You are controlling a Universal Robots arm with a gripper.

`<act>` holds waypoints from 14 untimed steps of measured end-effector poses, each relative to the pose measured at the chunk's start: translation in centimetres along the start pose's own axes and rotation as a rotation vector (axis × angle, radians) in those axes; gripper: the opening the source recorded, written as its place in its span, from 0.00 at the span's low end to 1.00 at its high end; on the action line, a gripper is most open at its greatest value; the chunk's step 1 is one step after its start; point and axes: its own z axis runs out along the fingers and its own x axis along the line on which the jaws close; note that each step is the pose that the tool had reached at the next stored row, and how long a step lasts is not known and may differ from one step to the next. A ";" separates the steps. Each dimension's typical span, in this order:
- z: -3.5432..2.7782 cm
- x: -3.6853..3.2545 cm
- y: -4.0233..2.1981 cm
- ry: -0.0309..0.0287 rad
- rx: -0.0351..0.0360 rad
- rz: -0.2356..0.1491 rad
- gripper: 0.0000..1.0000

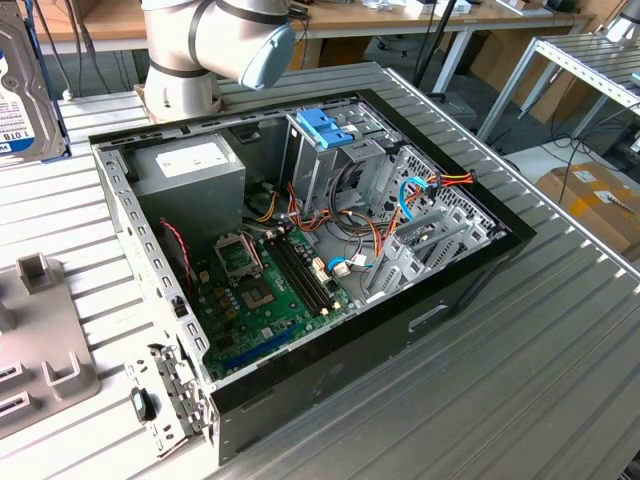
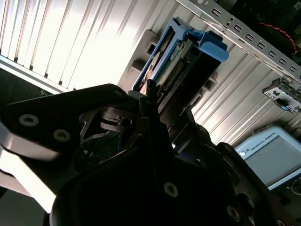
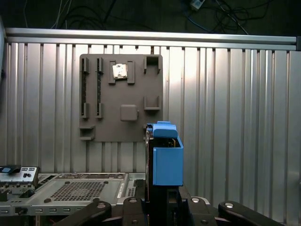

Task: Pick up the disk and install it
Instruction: 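Pick up the disk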

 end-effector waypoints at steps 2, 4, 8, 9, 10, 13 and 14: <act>0.00 0.00 0.00 -0.0001 0.0000 0.000 0.35; 0.00 0.00 -0.01 0.0000 0.0000 0.000 0.35; 0.00 0.00 -0.10 0.0000 -0.0001 0.000 0.35; 0.00 0.00 -0.15 0.0000 0.0000 0.000 0.35; 0.00 0.00 -0.22 0.0000 0.0000 0.000 0.35; -0.01 0.01 -0.53 0.0000 0.0000 0.000 0.35; -0.01 0.01 -0.61 0.0000 0.0000 0.000 0.35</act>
